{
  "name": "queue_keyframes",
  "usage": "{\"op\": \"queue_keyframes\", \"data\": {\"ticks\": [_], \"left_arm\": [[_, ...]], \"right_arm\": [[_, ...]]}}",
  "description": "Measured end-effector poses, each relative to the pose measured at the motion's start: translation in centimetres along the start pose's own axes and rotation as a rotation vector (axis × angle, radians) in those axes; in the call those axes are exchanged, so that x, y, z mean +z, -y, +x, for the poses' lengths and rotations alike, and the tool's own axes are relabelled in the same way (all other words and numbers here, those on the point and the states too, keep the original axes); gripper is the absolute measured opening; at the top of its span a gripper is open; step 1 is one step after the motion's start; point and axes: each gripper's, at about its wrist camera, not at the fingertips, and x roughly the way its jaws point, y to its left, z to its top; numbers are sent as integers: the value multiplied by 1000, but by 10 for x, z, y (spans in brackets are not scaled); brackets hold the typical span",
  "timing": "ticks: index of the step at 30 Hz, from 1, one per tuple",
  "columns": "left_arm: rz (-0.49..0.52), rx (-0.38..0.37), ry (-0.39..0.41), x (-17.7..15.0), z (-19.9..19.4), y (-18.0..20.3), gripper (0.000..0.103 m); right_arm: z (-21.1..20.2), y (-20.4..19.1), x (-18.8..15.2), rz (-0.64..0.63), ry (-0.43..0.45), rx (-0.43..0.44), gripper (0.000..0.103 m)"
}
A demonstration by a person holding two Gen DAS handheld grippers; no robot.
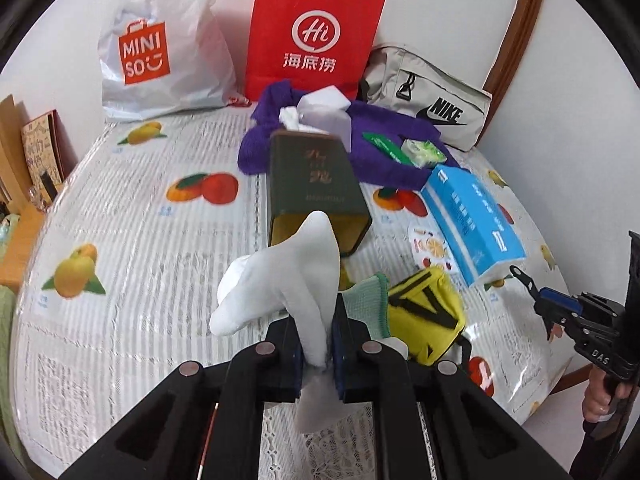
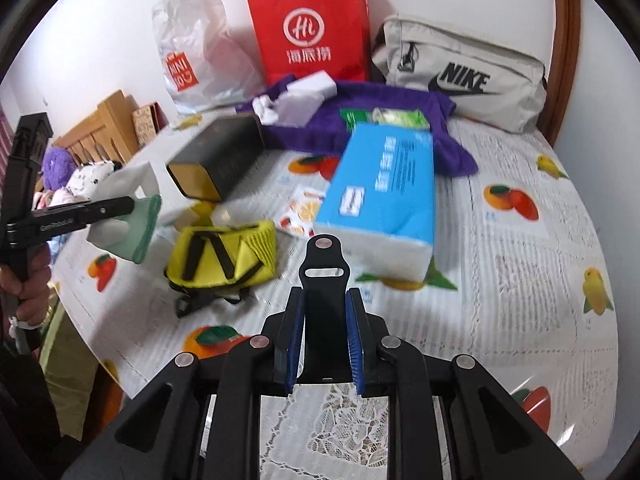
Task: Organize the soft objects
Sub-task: 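Carry the strap and glove toward the purple towel with both grippers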
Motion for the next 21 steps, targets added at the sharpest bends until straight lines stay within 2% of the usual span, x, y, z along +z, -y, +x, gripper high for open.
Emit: {"op": "queue_keyframes", "data": {"ticks": [10,21], "left_arm": [[1,-18,23,42,-4,8,11],[-23,-38,25,91,19,7,11]], "right_arm": [[-15,5,48,-27,67,18,21],[6,26,112,-37,94,20,21]]}}
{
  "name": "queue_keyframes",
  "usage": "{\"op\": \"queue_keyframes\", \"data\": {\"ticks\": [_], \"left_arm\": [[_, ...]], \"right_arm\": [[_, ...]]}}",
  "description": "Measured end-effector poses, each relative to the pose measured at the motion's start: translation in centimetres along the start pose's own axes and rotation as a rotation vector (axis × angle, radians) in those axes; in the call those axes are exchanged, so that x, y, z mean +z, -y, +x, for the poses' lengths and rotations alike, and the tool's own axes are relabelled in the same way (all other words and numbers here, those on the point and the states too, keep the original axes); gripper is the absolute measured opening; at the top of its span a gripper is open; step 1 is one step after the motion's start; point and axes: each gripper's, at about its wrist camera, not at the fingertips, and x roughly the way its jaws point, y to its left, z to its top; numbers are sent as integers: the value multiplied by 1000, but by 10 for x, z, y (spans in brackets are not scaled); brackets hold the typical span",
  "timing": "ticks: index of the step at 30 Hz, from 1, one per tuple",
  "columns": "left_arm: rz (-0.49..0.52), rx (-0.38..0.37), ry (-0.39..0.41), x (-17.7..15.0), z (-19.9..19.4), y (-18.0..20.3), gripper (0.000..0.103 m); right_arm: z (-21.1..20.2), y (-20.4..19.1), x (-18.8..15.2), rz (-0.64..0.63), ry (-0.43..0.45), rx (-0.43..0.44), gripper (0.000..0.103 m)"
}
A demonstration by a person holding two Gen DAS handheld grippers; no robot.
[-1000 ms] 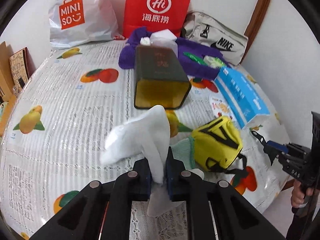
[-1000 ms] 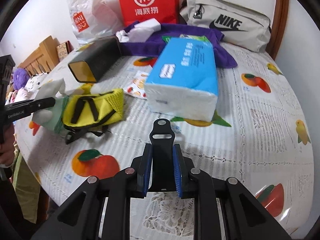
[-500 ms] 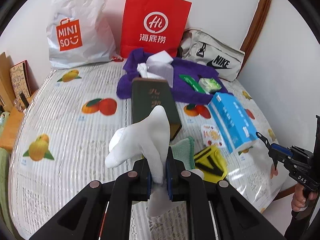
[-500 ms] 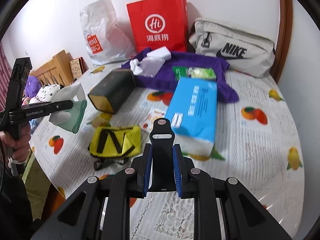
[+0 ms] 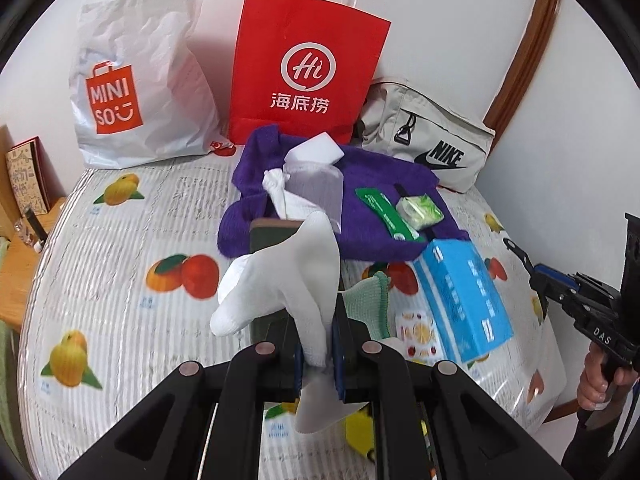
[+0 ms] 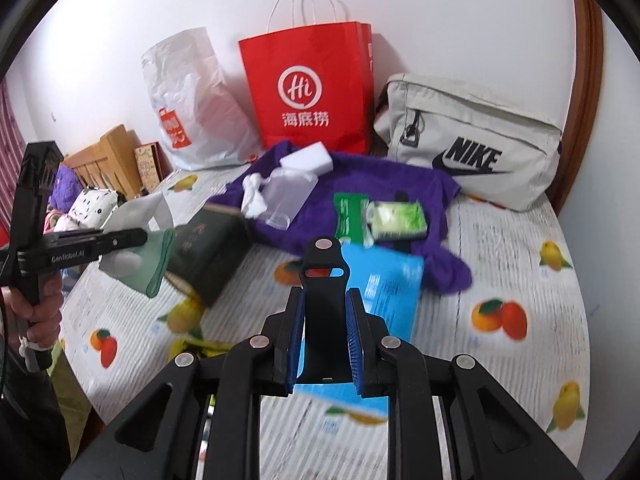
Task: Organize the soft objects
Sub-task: 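Carry the strap and glove toward the purple towel with both grippers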
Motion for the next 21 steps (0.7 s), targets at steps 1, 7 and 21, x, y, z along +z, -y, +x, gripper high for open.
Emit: {"op": "queue_keyframes", "data": {"ticks": [1,7,21], "left_arm": [[0,-2,-1,3,2,-1,11],[-11,-13,-6,28,20,-4,11],[-48,-55,-36,87,76,-13,11]], "right_arm": [[3,3,6,0,3,-2,21],[29,18,37,-3,4,-3,21],[116,67,88,30,-63,-83,21]]}}
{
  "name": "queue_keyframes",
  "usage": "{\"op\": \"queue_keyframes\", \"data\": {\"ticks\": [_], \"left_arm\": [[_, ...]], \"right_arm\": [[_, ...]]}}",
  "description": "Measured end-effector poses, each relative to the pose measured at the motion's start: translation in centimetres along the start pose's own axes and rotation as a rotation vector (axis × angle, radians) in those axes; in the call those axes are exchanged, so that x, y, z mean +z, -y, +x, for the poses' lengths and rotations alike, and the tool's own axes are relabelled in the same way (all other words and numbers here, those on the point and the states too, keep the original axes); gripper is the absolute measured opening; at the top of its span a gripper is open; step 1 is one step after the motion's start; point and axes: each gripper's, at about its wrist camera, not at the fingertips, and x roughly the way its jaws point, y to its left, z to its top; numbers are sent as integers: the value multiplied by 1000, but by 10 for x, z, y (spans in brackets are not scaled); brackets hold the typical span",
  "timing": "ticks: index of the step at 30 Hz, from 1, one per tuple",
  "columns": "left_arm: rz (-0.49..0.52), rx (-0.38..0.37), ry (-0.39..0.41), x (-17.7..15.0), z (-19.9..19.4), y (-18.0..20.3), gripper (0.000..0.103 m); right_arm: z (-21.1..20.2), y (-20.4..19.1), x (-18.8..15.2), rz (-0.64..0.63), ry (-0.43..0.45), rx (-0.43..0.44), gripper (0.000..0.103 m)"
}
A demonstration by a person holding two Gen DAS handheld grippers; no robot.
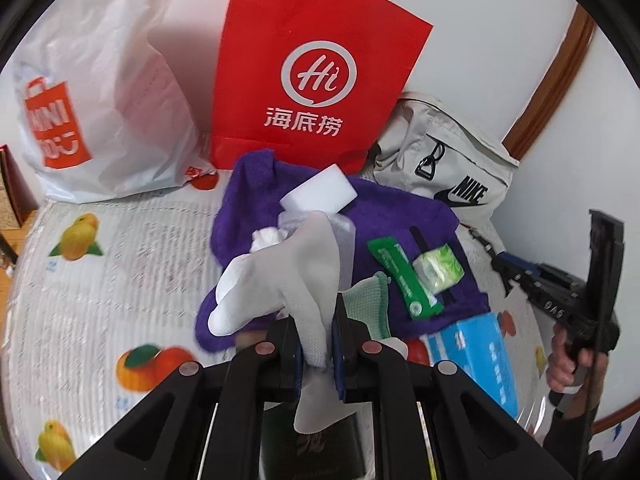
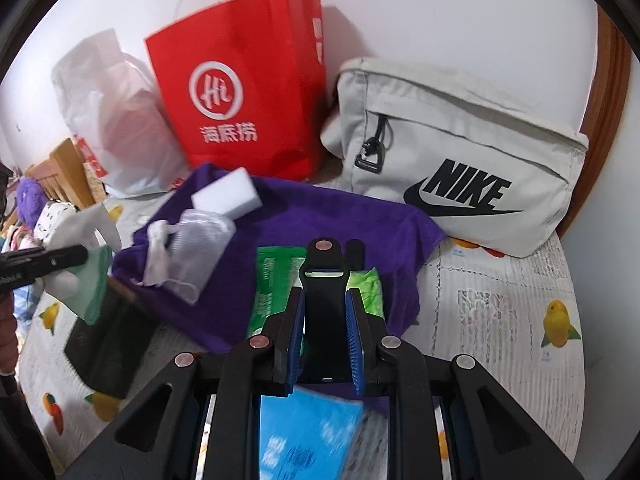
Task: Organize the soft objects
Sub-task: 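Carry the strap and glove toward the purple towel with both grippers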
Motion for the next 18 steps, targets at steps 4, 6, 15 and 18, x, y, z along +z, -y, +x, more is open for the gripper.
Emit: {"op": "queue_keyframes", "data": {"ticks": [4,6,15,18], "left_arm": [[11,6,-33,17,27,5,11],[29,20,-42,25,41,8,11],[43,57,-114,41,94,14,13],[39,72,-154,41,108,11,13]], "right_arm": [[21,8,4,7,-26,-9,21],[32,13,3,14,-49,-33,21],[64,24,0,35,-117,-8,21],[74,31,-2,60,-142,-7,21]]}}
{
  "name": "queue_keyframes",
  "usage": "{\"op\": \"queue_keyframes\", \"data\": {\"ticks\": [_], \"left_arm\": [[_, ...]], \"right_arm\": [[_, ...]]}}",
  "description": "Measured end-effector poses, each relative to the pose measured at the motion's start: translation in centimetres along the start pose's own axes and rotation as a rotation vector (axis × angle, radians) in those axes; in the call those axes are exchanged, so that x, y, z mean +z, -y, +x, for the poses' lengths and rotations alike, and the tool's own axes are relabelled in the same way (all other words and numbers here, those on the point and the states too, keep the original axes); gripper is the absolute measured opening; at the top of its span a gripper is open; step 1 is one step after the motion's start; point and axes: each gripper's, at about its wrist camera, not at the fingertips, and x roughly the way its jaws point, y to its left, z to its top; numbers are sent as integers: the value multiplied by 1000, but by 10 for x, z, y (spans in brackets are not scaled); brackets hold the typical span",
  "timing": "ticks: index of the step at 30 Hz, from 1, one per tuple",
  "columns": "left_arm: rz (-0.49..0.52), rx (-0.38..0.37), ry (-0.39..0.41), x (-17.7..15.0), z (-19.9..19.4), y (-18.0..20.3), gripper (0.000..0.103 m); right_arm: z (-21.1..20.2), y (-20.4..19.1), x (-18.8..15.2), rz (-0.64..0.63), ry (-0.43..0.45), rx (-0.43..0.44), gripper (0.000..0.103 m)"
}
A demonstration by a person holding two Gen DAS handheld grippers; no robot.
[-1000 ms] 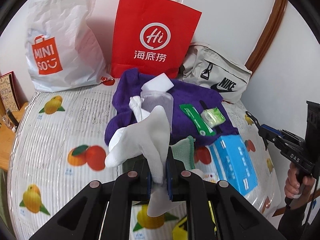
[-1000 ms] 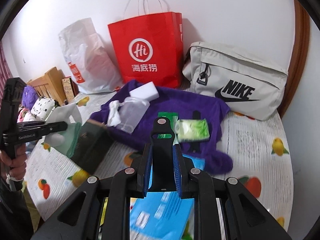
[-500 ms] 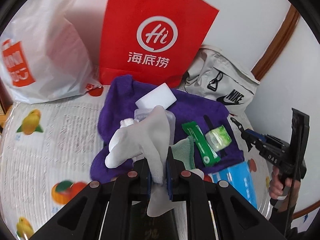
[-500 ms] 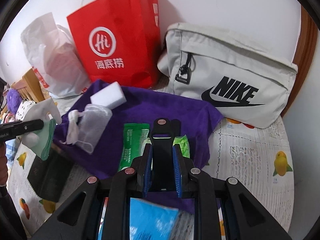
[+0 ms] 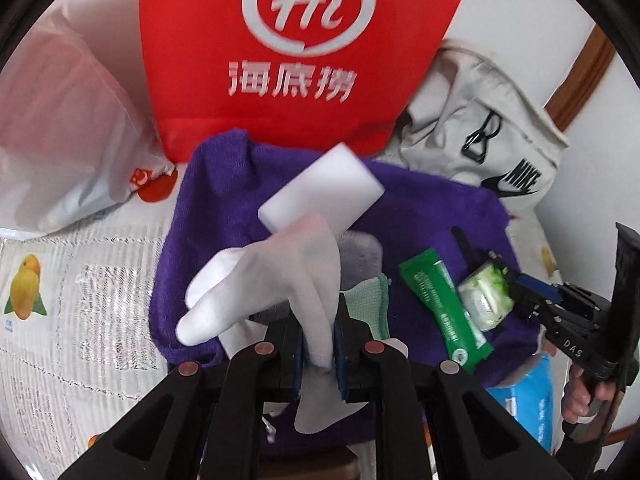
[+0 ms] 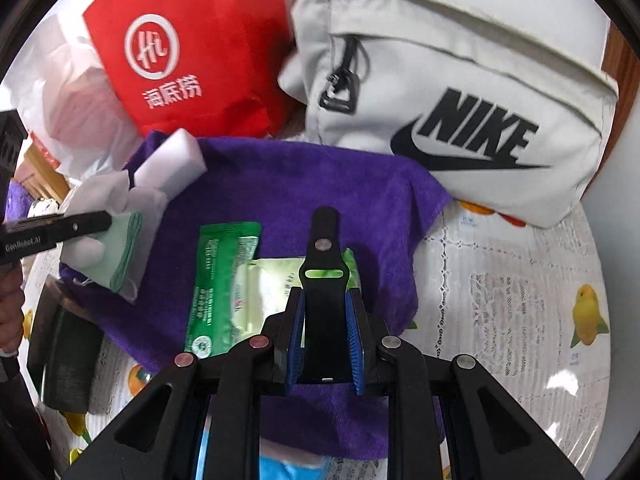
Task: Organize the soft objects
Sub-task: 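Carry the strap and glove toward the purple towel with both grippers, then open the right gripper to drop the black strap while the left releases the white glove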
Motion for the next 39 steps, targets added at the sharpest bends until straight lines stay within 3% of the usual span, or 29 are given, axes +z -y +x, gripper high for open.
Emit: {"op": "queue_keyframes", "data": {"ticks": [7,9,12,13,16,20,30,35,39], "left_arm": [[12,14,-48,1,14,5,19],[22,38,-53,1,14,7,32],[22,46,-38,0,11,9,54],[24,43,-39,-1,8,9,56],[35,68,-39,-2,-2,8,57],[29,98,-13,-6,-23,7,57],[31,85,153,-53,-104,16,57],[-1,39,139,-84,-131,20,57],[19,38,120,-117,-143,32,57]], "right_arm": [[11,2,0,9,-30,48,23],[11,4,0,27,-32,68,28],[5,6,-1,48,-26,107,44],[3,5,-1,48,-20,109,49],[-8,2,-3,32,-10,97,57],[-25,-4,-5,24,2,96,57],[-99,-22,-36,2,97,92,57],[-135,-31,-69,0,135,111,57],[-149,-42,-97,19,92,146,57]]}}
